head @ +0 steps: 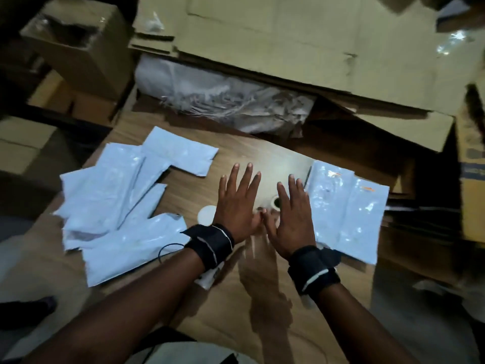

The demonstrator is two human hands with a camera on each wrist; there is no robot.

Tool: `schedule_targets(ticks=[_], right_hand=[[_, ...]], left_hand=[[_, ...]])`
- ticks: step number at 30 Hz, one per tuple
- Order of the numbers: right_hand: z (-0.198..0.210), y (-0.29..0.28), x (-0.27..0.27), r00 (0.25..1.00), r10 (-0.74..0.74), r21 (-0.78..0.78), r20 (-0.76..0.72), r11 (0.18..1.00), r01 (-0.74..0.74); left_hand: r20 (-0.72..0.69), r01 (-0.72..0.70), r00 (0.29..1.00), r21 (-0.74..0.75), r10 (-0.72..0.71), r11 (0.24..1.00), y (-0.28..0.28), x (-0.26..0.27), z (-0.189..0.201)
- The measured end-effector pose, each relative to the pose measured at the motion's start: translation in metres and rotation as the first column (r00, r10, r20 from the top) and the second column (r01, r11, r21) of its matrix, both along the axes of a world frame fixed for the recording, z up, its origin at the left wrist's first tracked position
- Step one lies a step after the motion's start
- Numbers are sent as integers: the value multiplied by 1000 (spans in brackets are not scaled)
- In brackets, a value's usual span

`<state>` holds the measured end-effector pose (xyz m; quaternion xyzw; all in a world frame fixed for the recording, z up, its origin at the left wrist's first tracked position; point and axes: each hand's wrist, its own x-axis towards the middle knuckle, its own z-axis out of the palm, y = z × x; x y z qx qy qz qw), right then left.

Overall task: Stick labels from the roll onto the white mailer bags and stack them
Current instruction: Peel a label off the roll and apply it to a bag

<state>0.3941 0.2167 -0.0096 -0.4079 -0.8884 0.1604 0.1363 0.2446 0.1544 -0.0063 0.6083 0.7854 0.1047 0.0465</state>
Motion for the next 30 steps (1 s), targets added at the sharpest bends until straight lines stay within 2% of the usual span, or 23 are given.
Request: schedule_targets(ticks=[8,11,18,25,30], right_hand=[[-11,-79,-103,968,249,-24,-31,968,-250],[-19,-103,-131,943,324,-47,-71,944,-328],[-48,-144,-172,912,410,-227,31,891,-393],[-76,-155,-186,816,520,-338,253,838,-429],[-80,-154,-183,828,511,-288,230,849,-444]], left_hand=[[47,-256,963,-135,264,957,-93,-105,-5],[69,-295,948,-190,312,937,-131,-141,-10],[45,-242,953,-481,299,843,-191,-195,-32],[28,-166,977,-525,212,835,-197,-210,-42],[69,-127,978,-556,199,821,-189,-212,-42]])
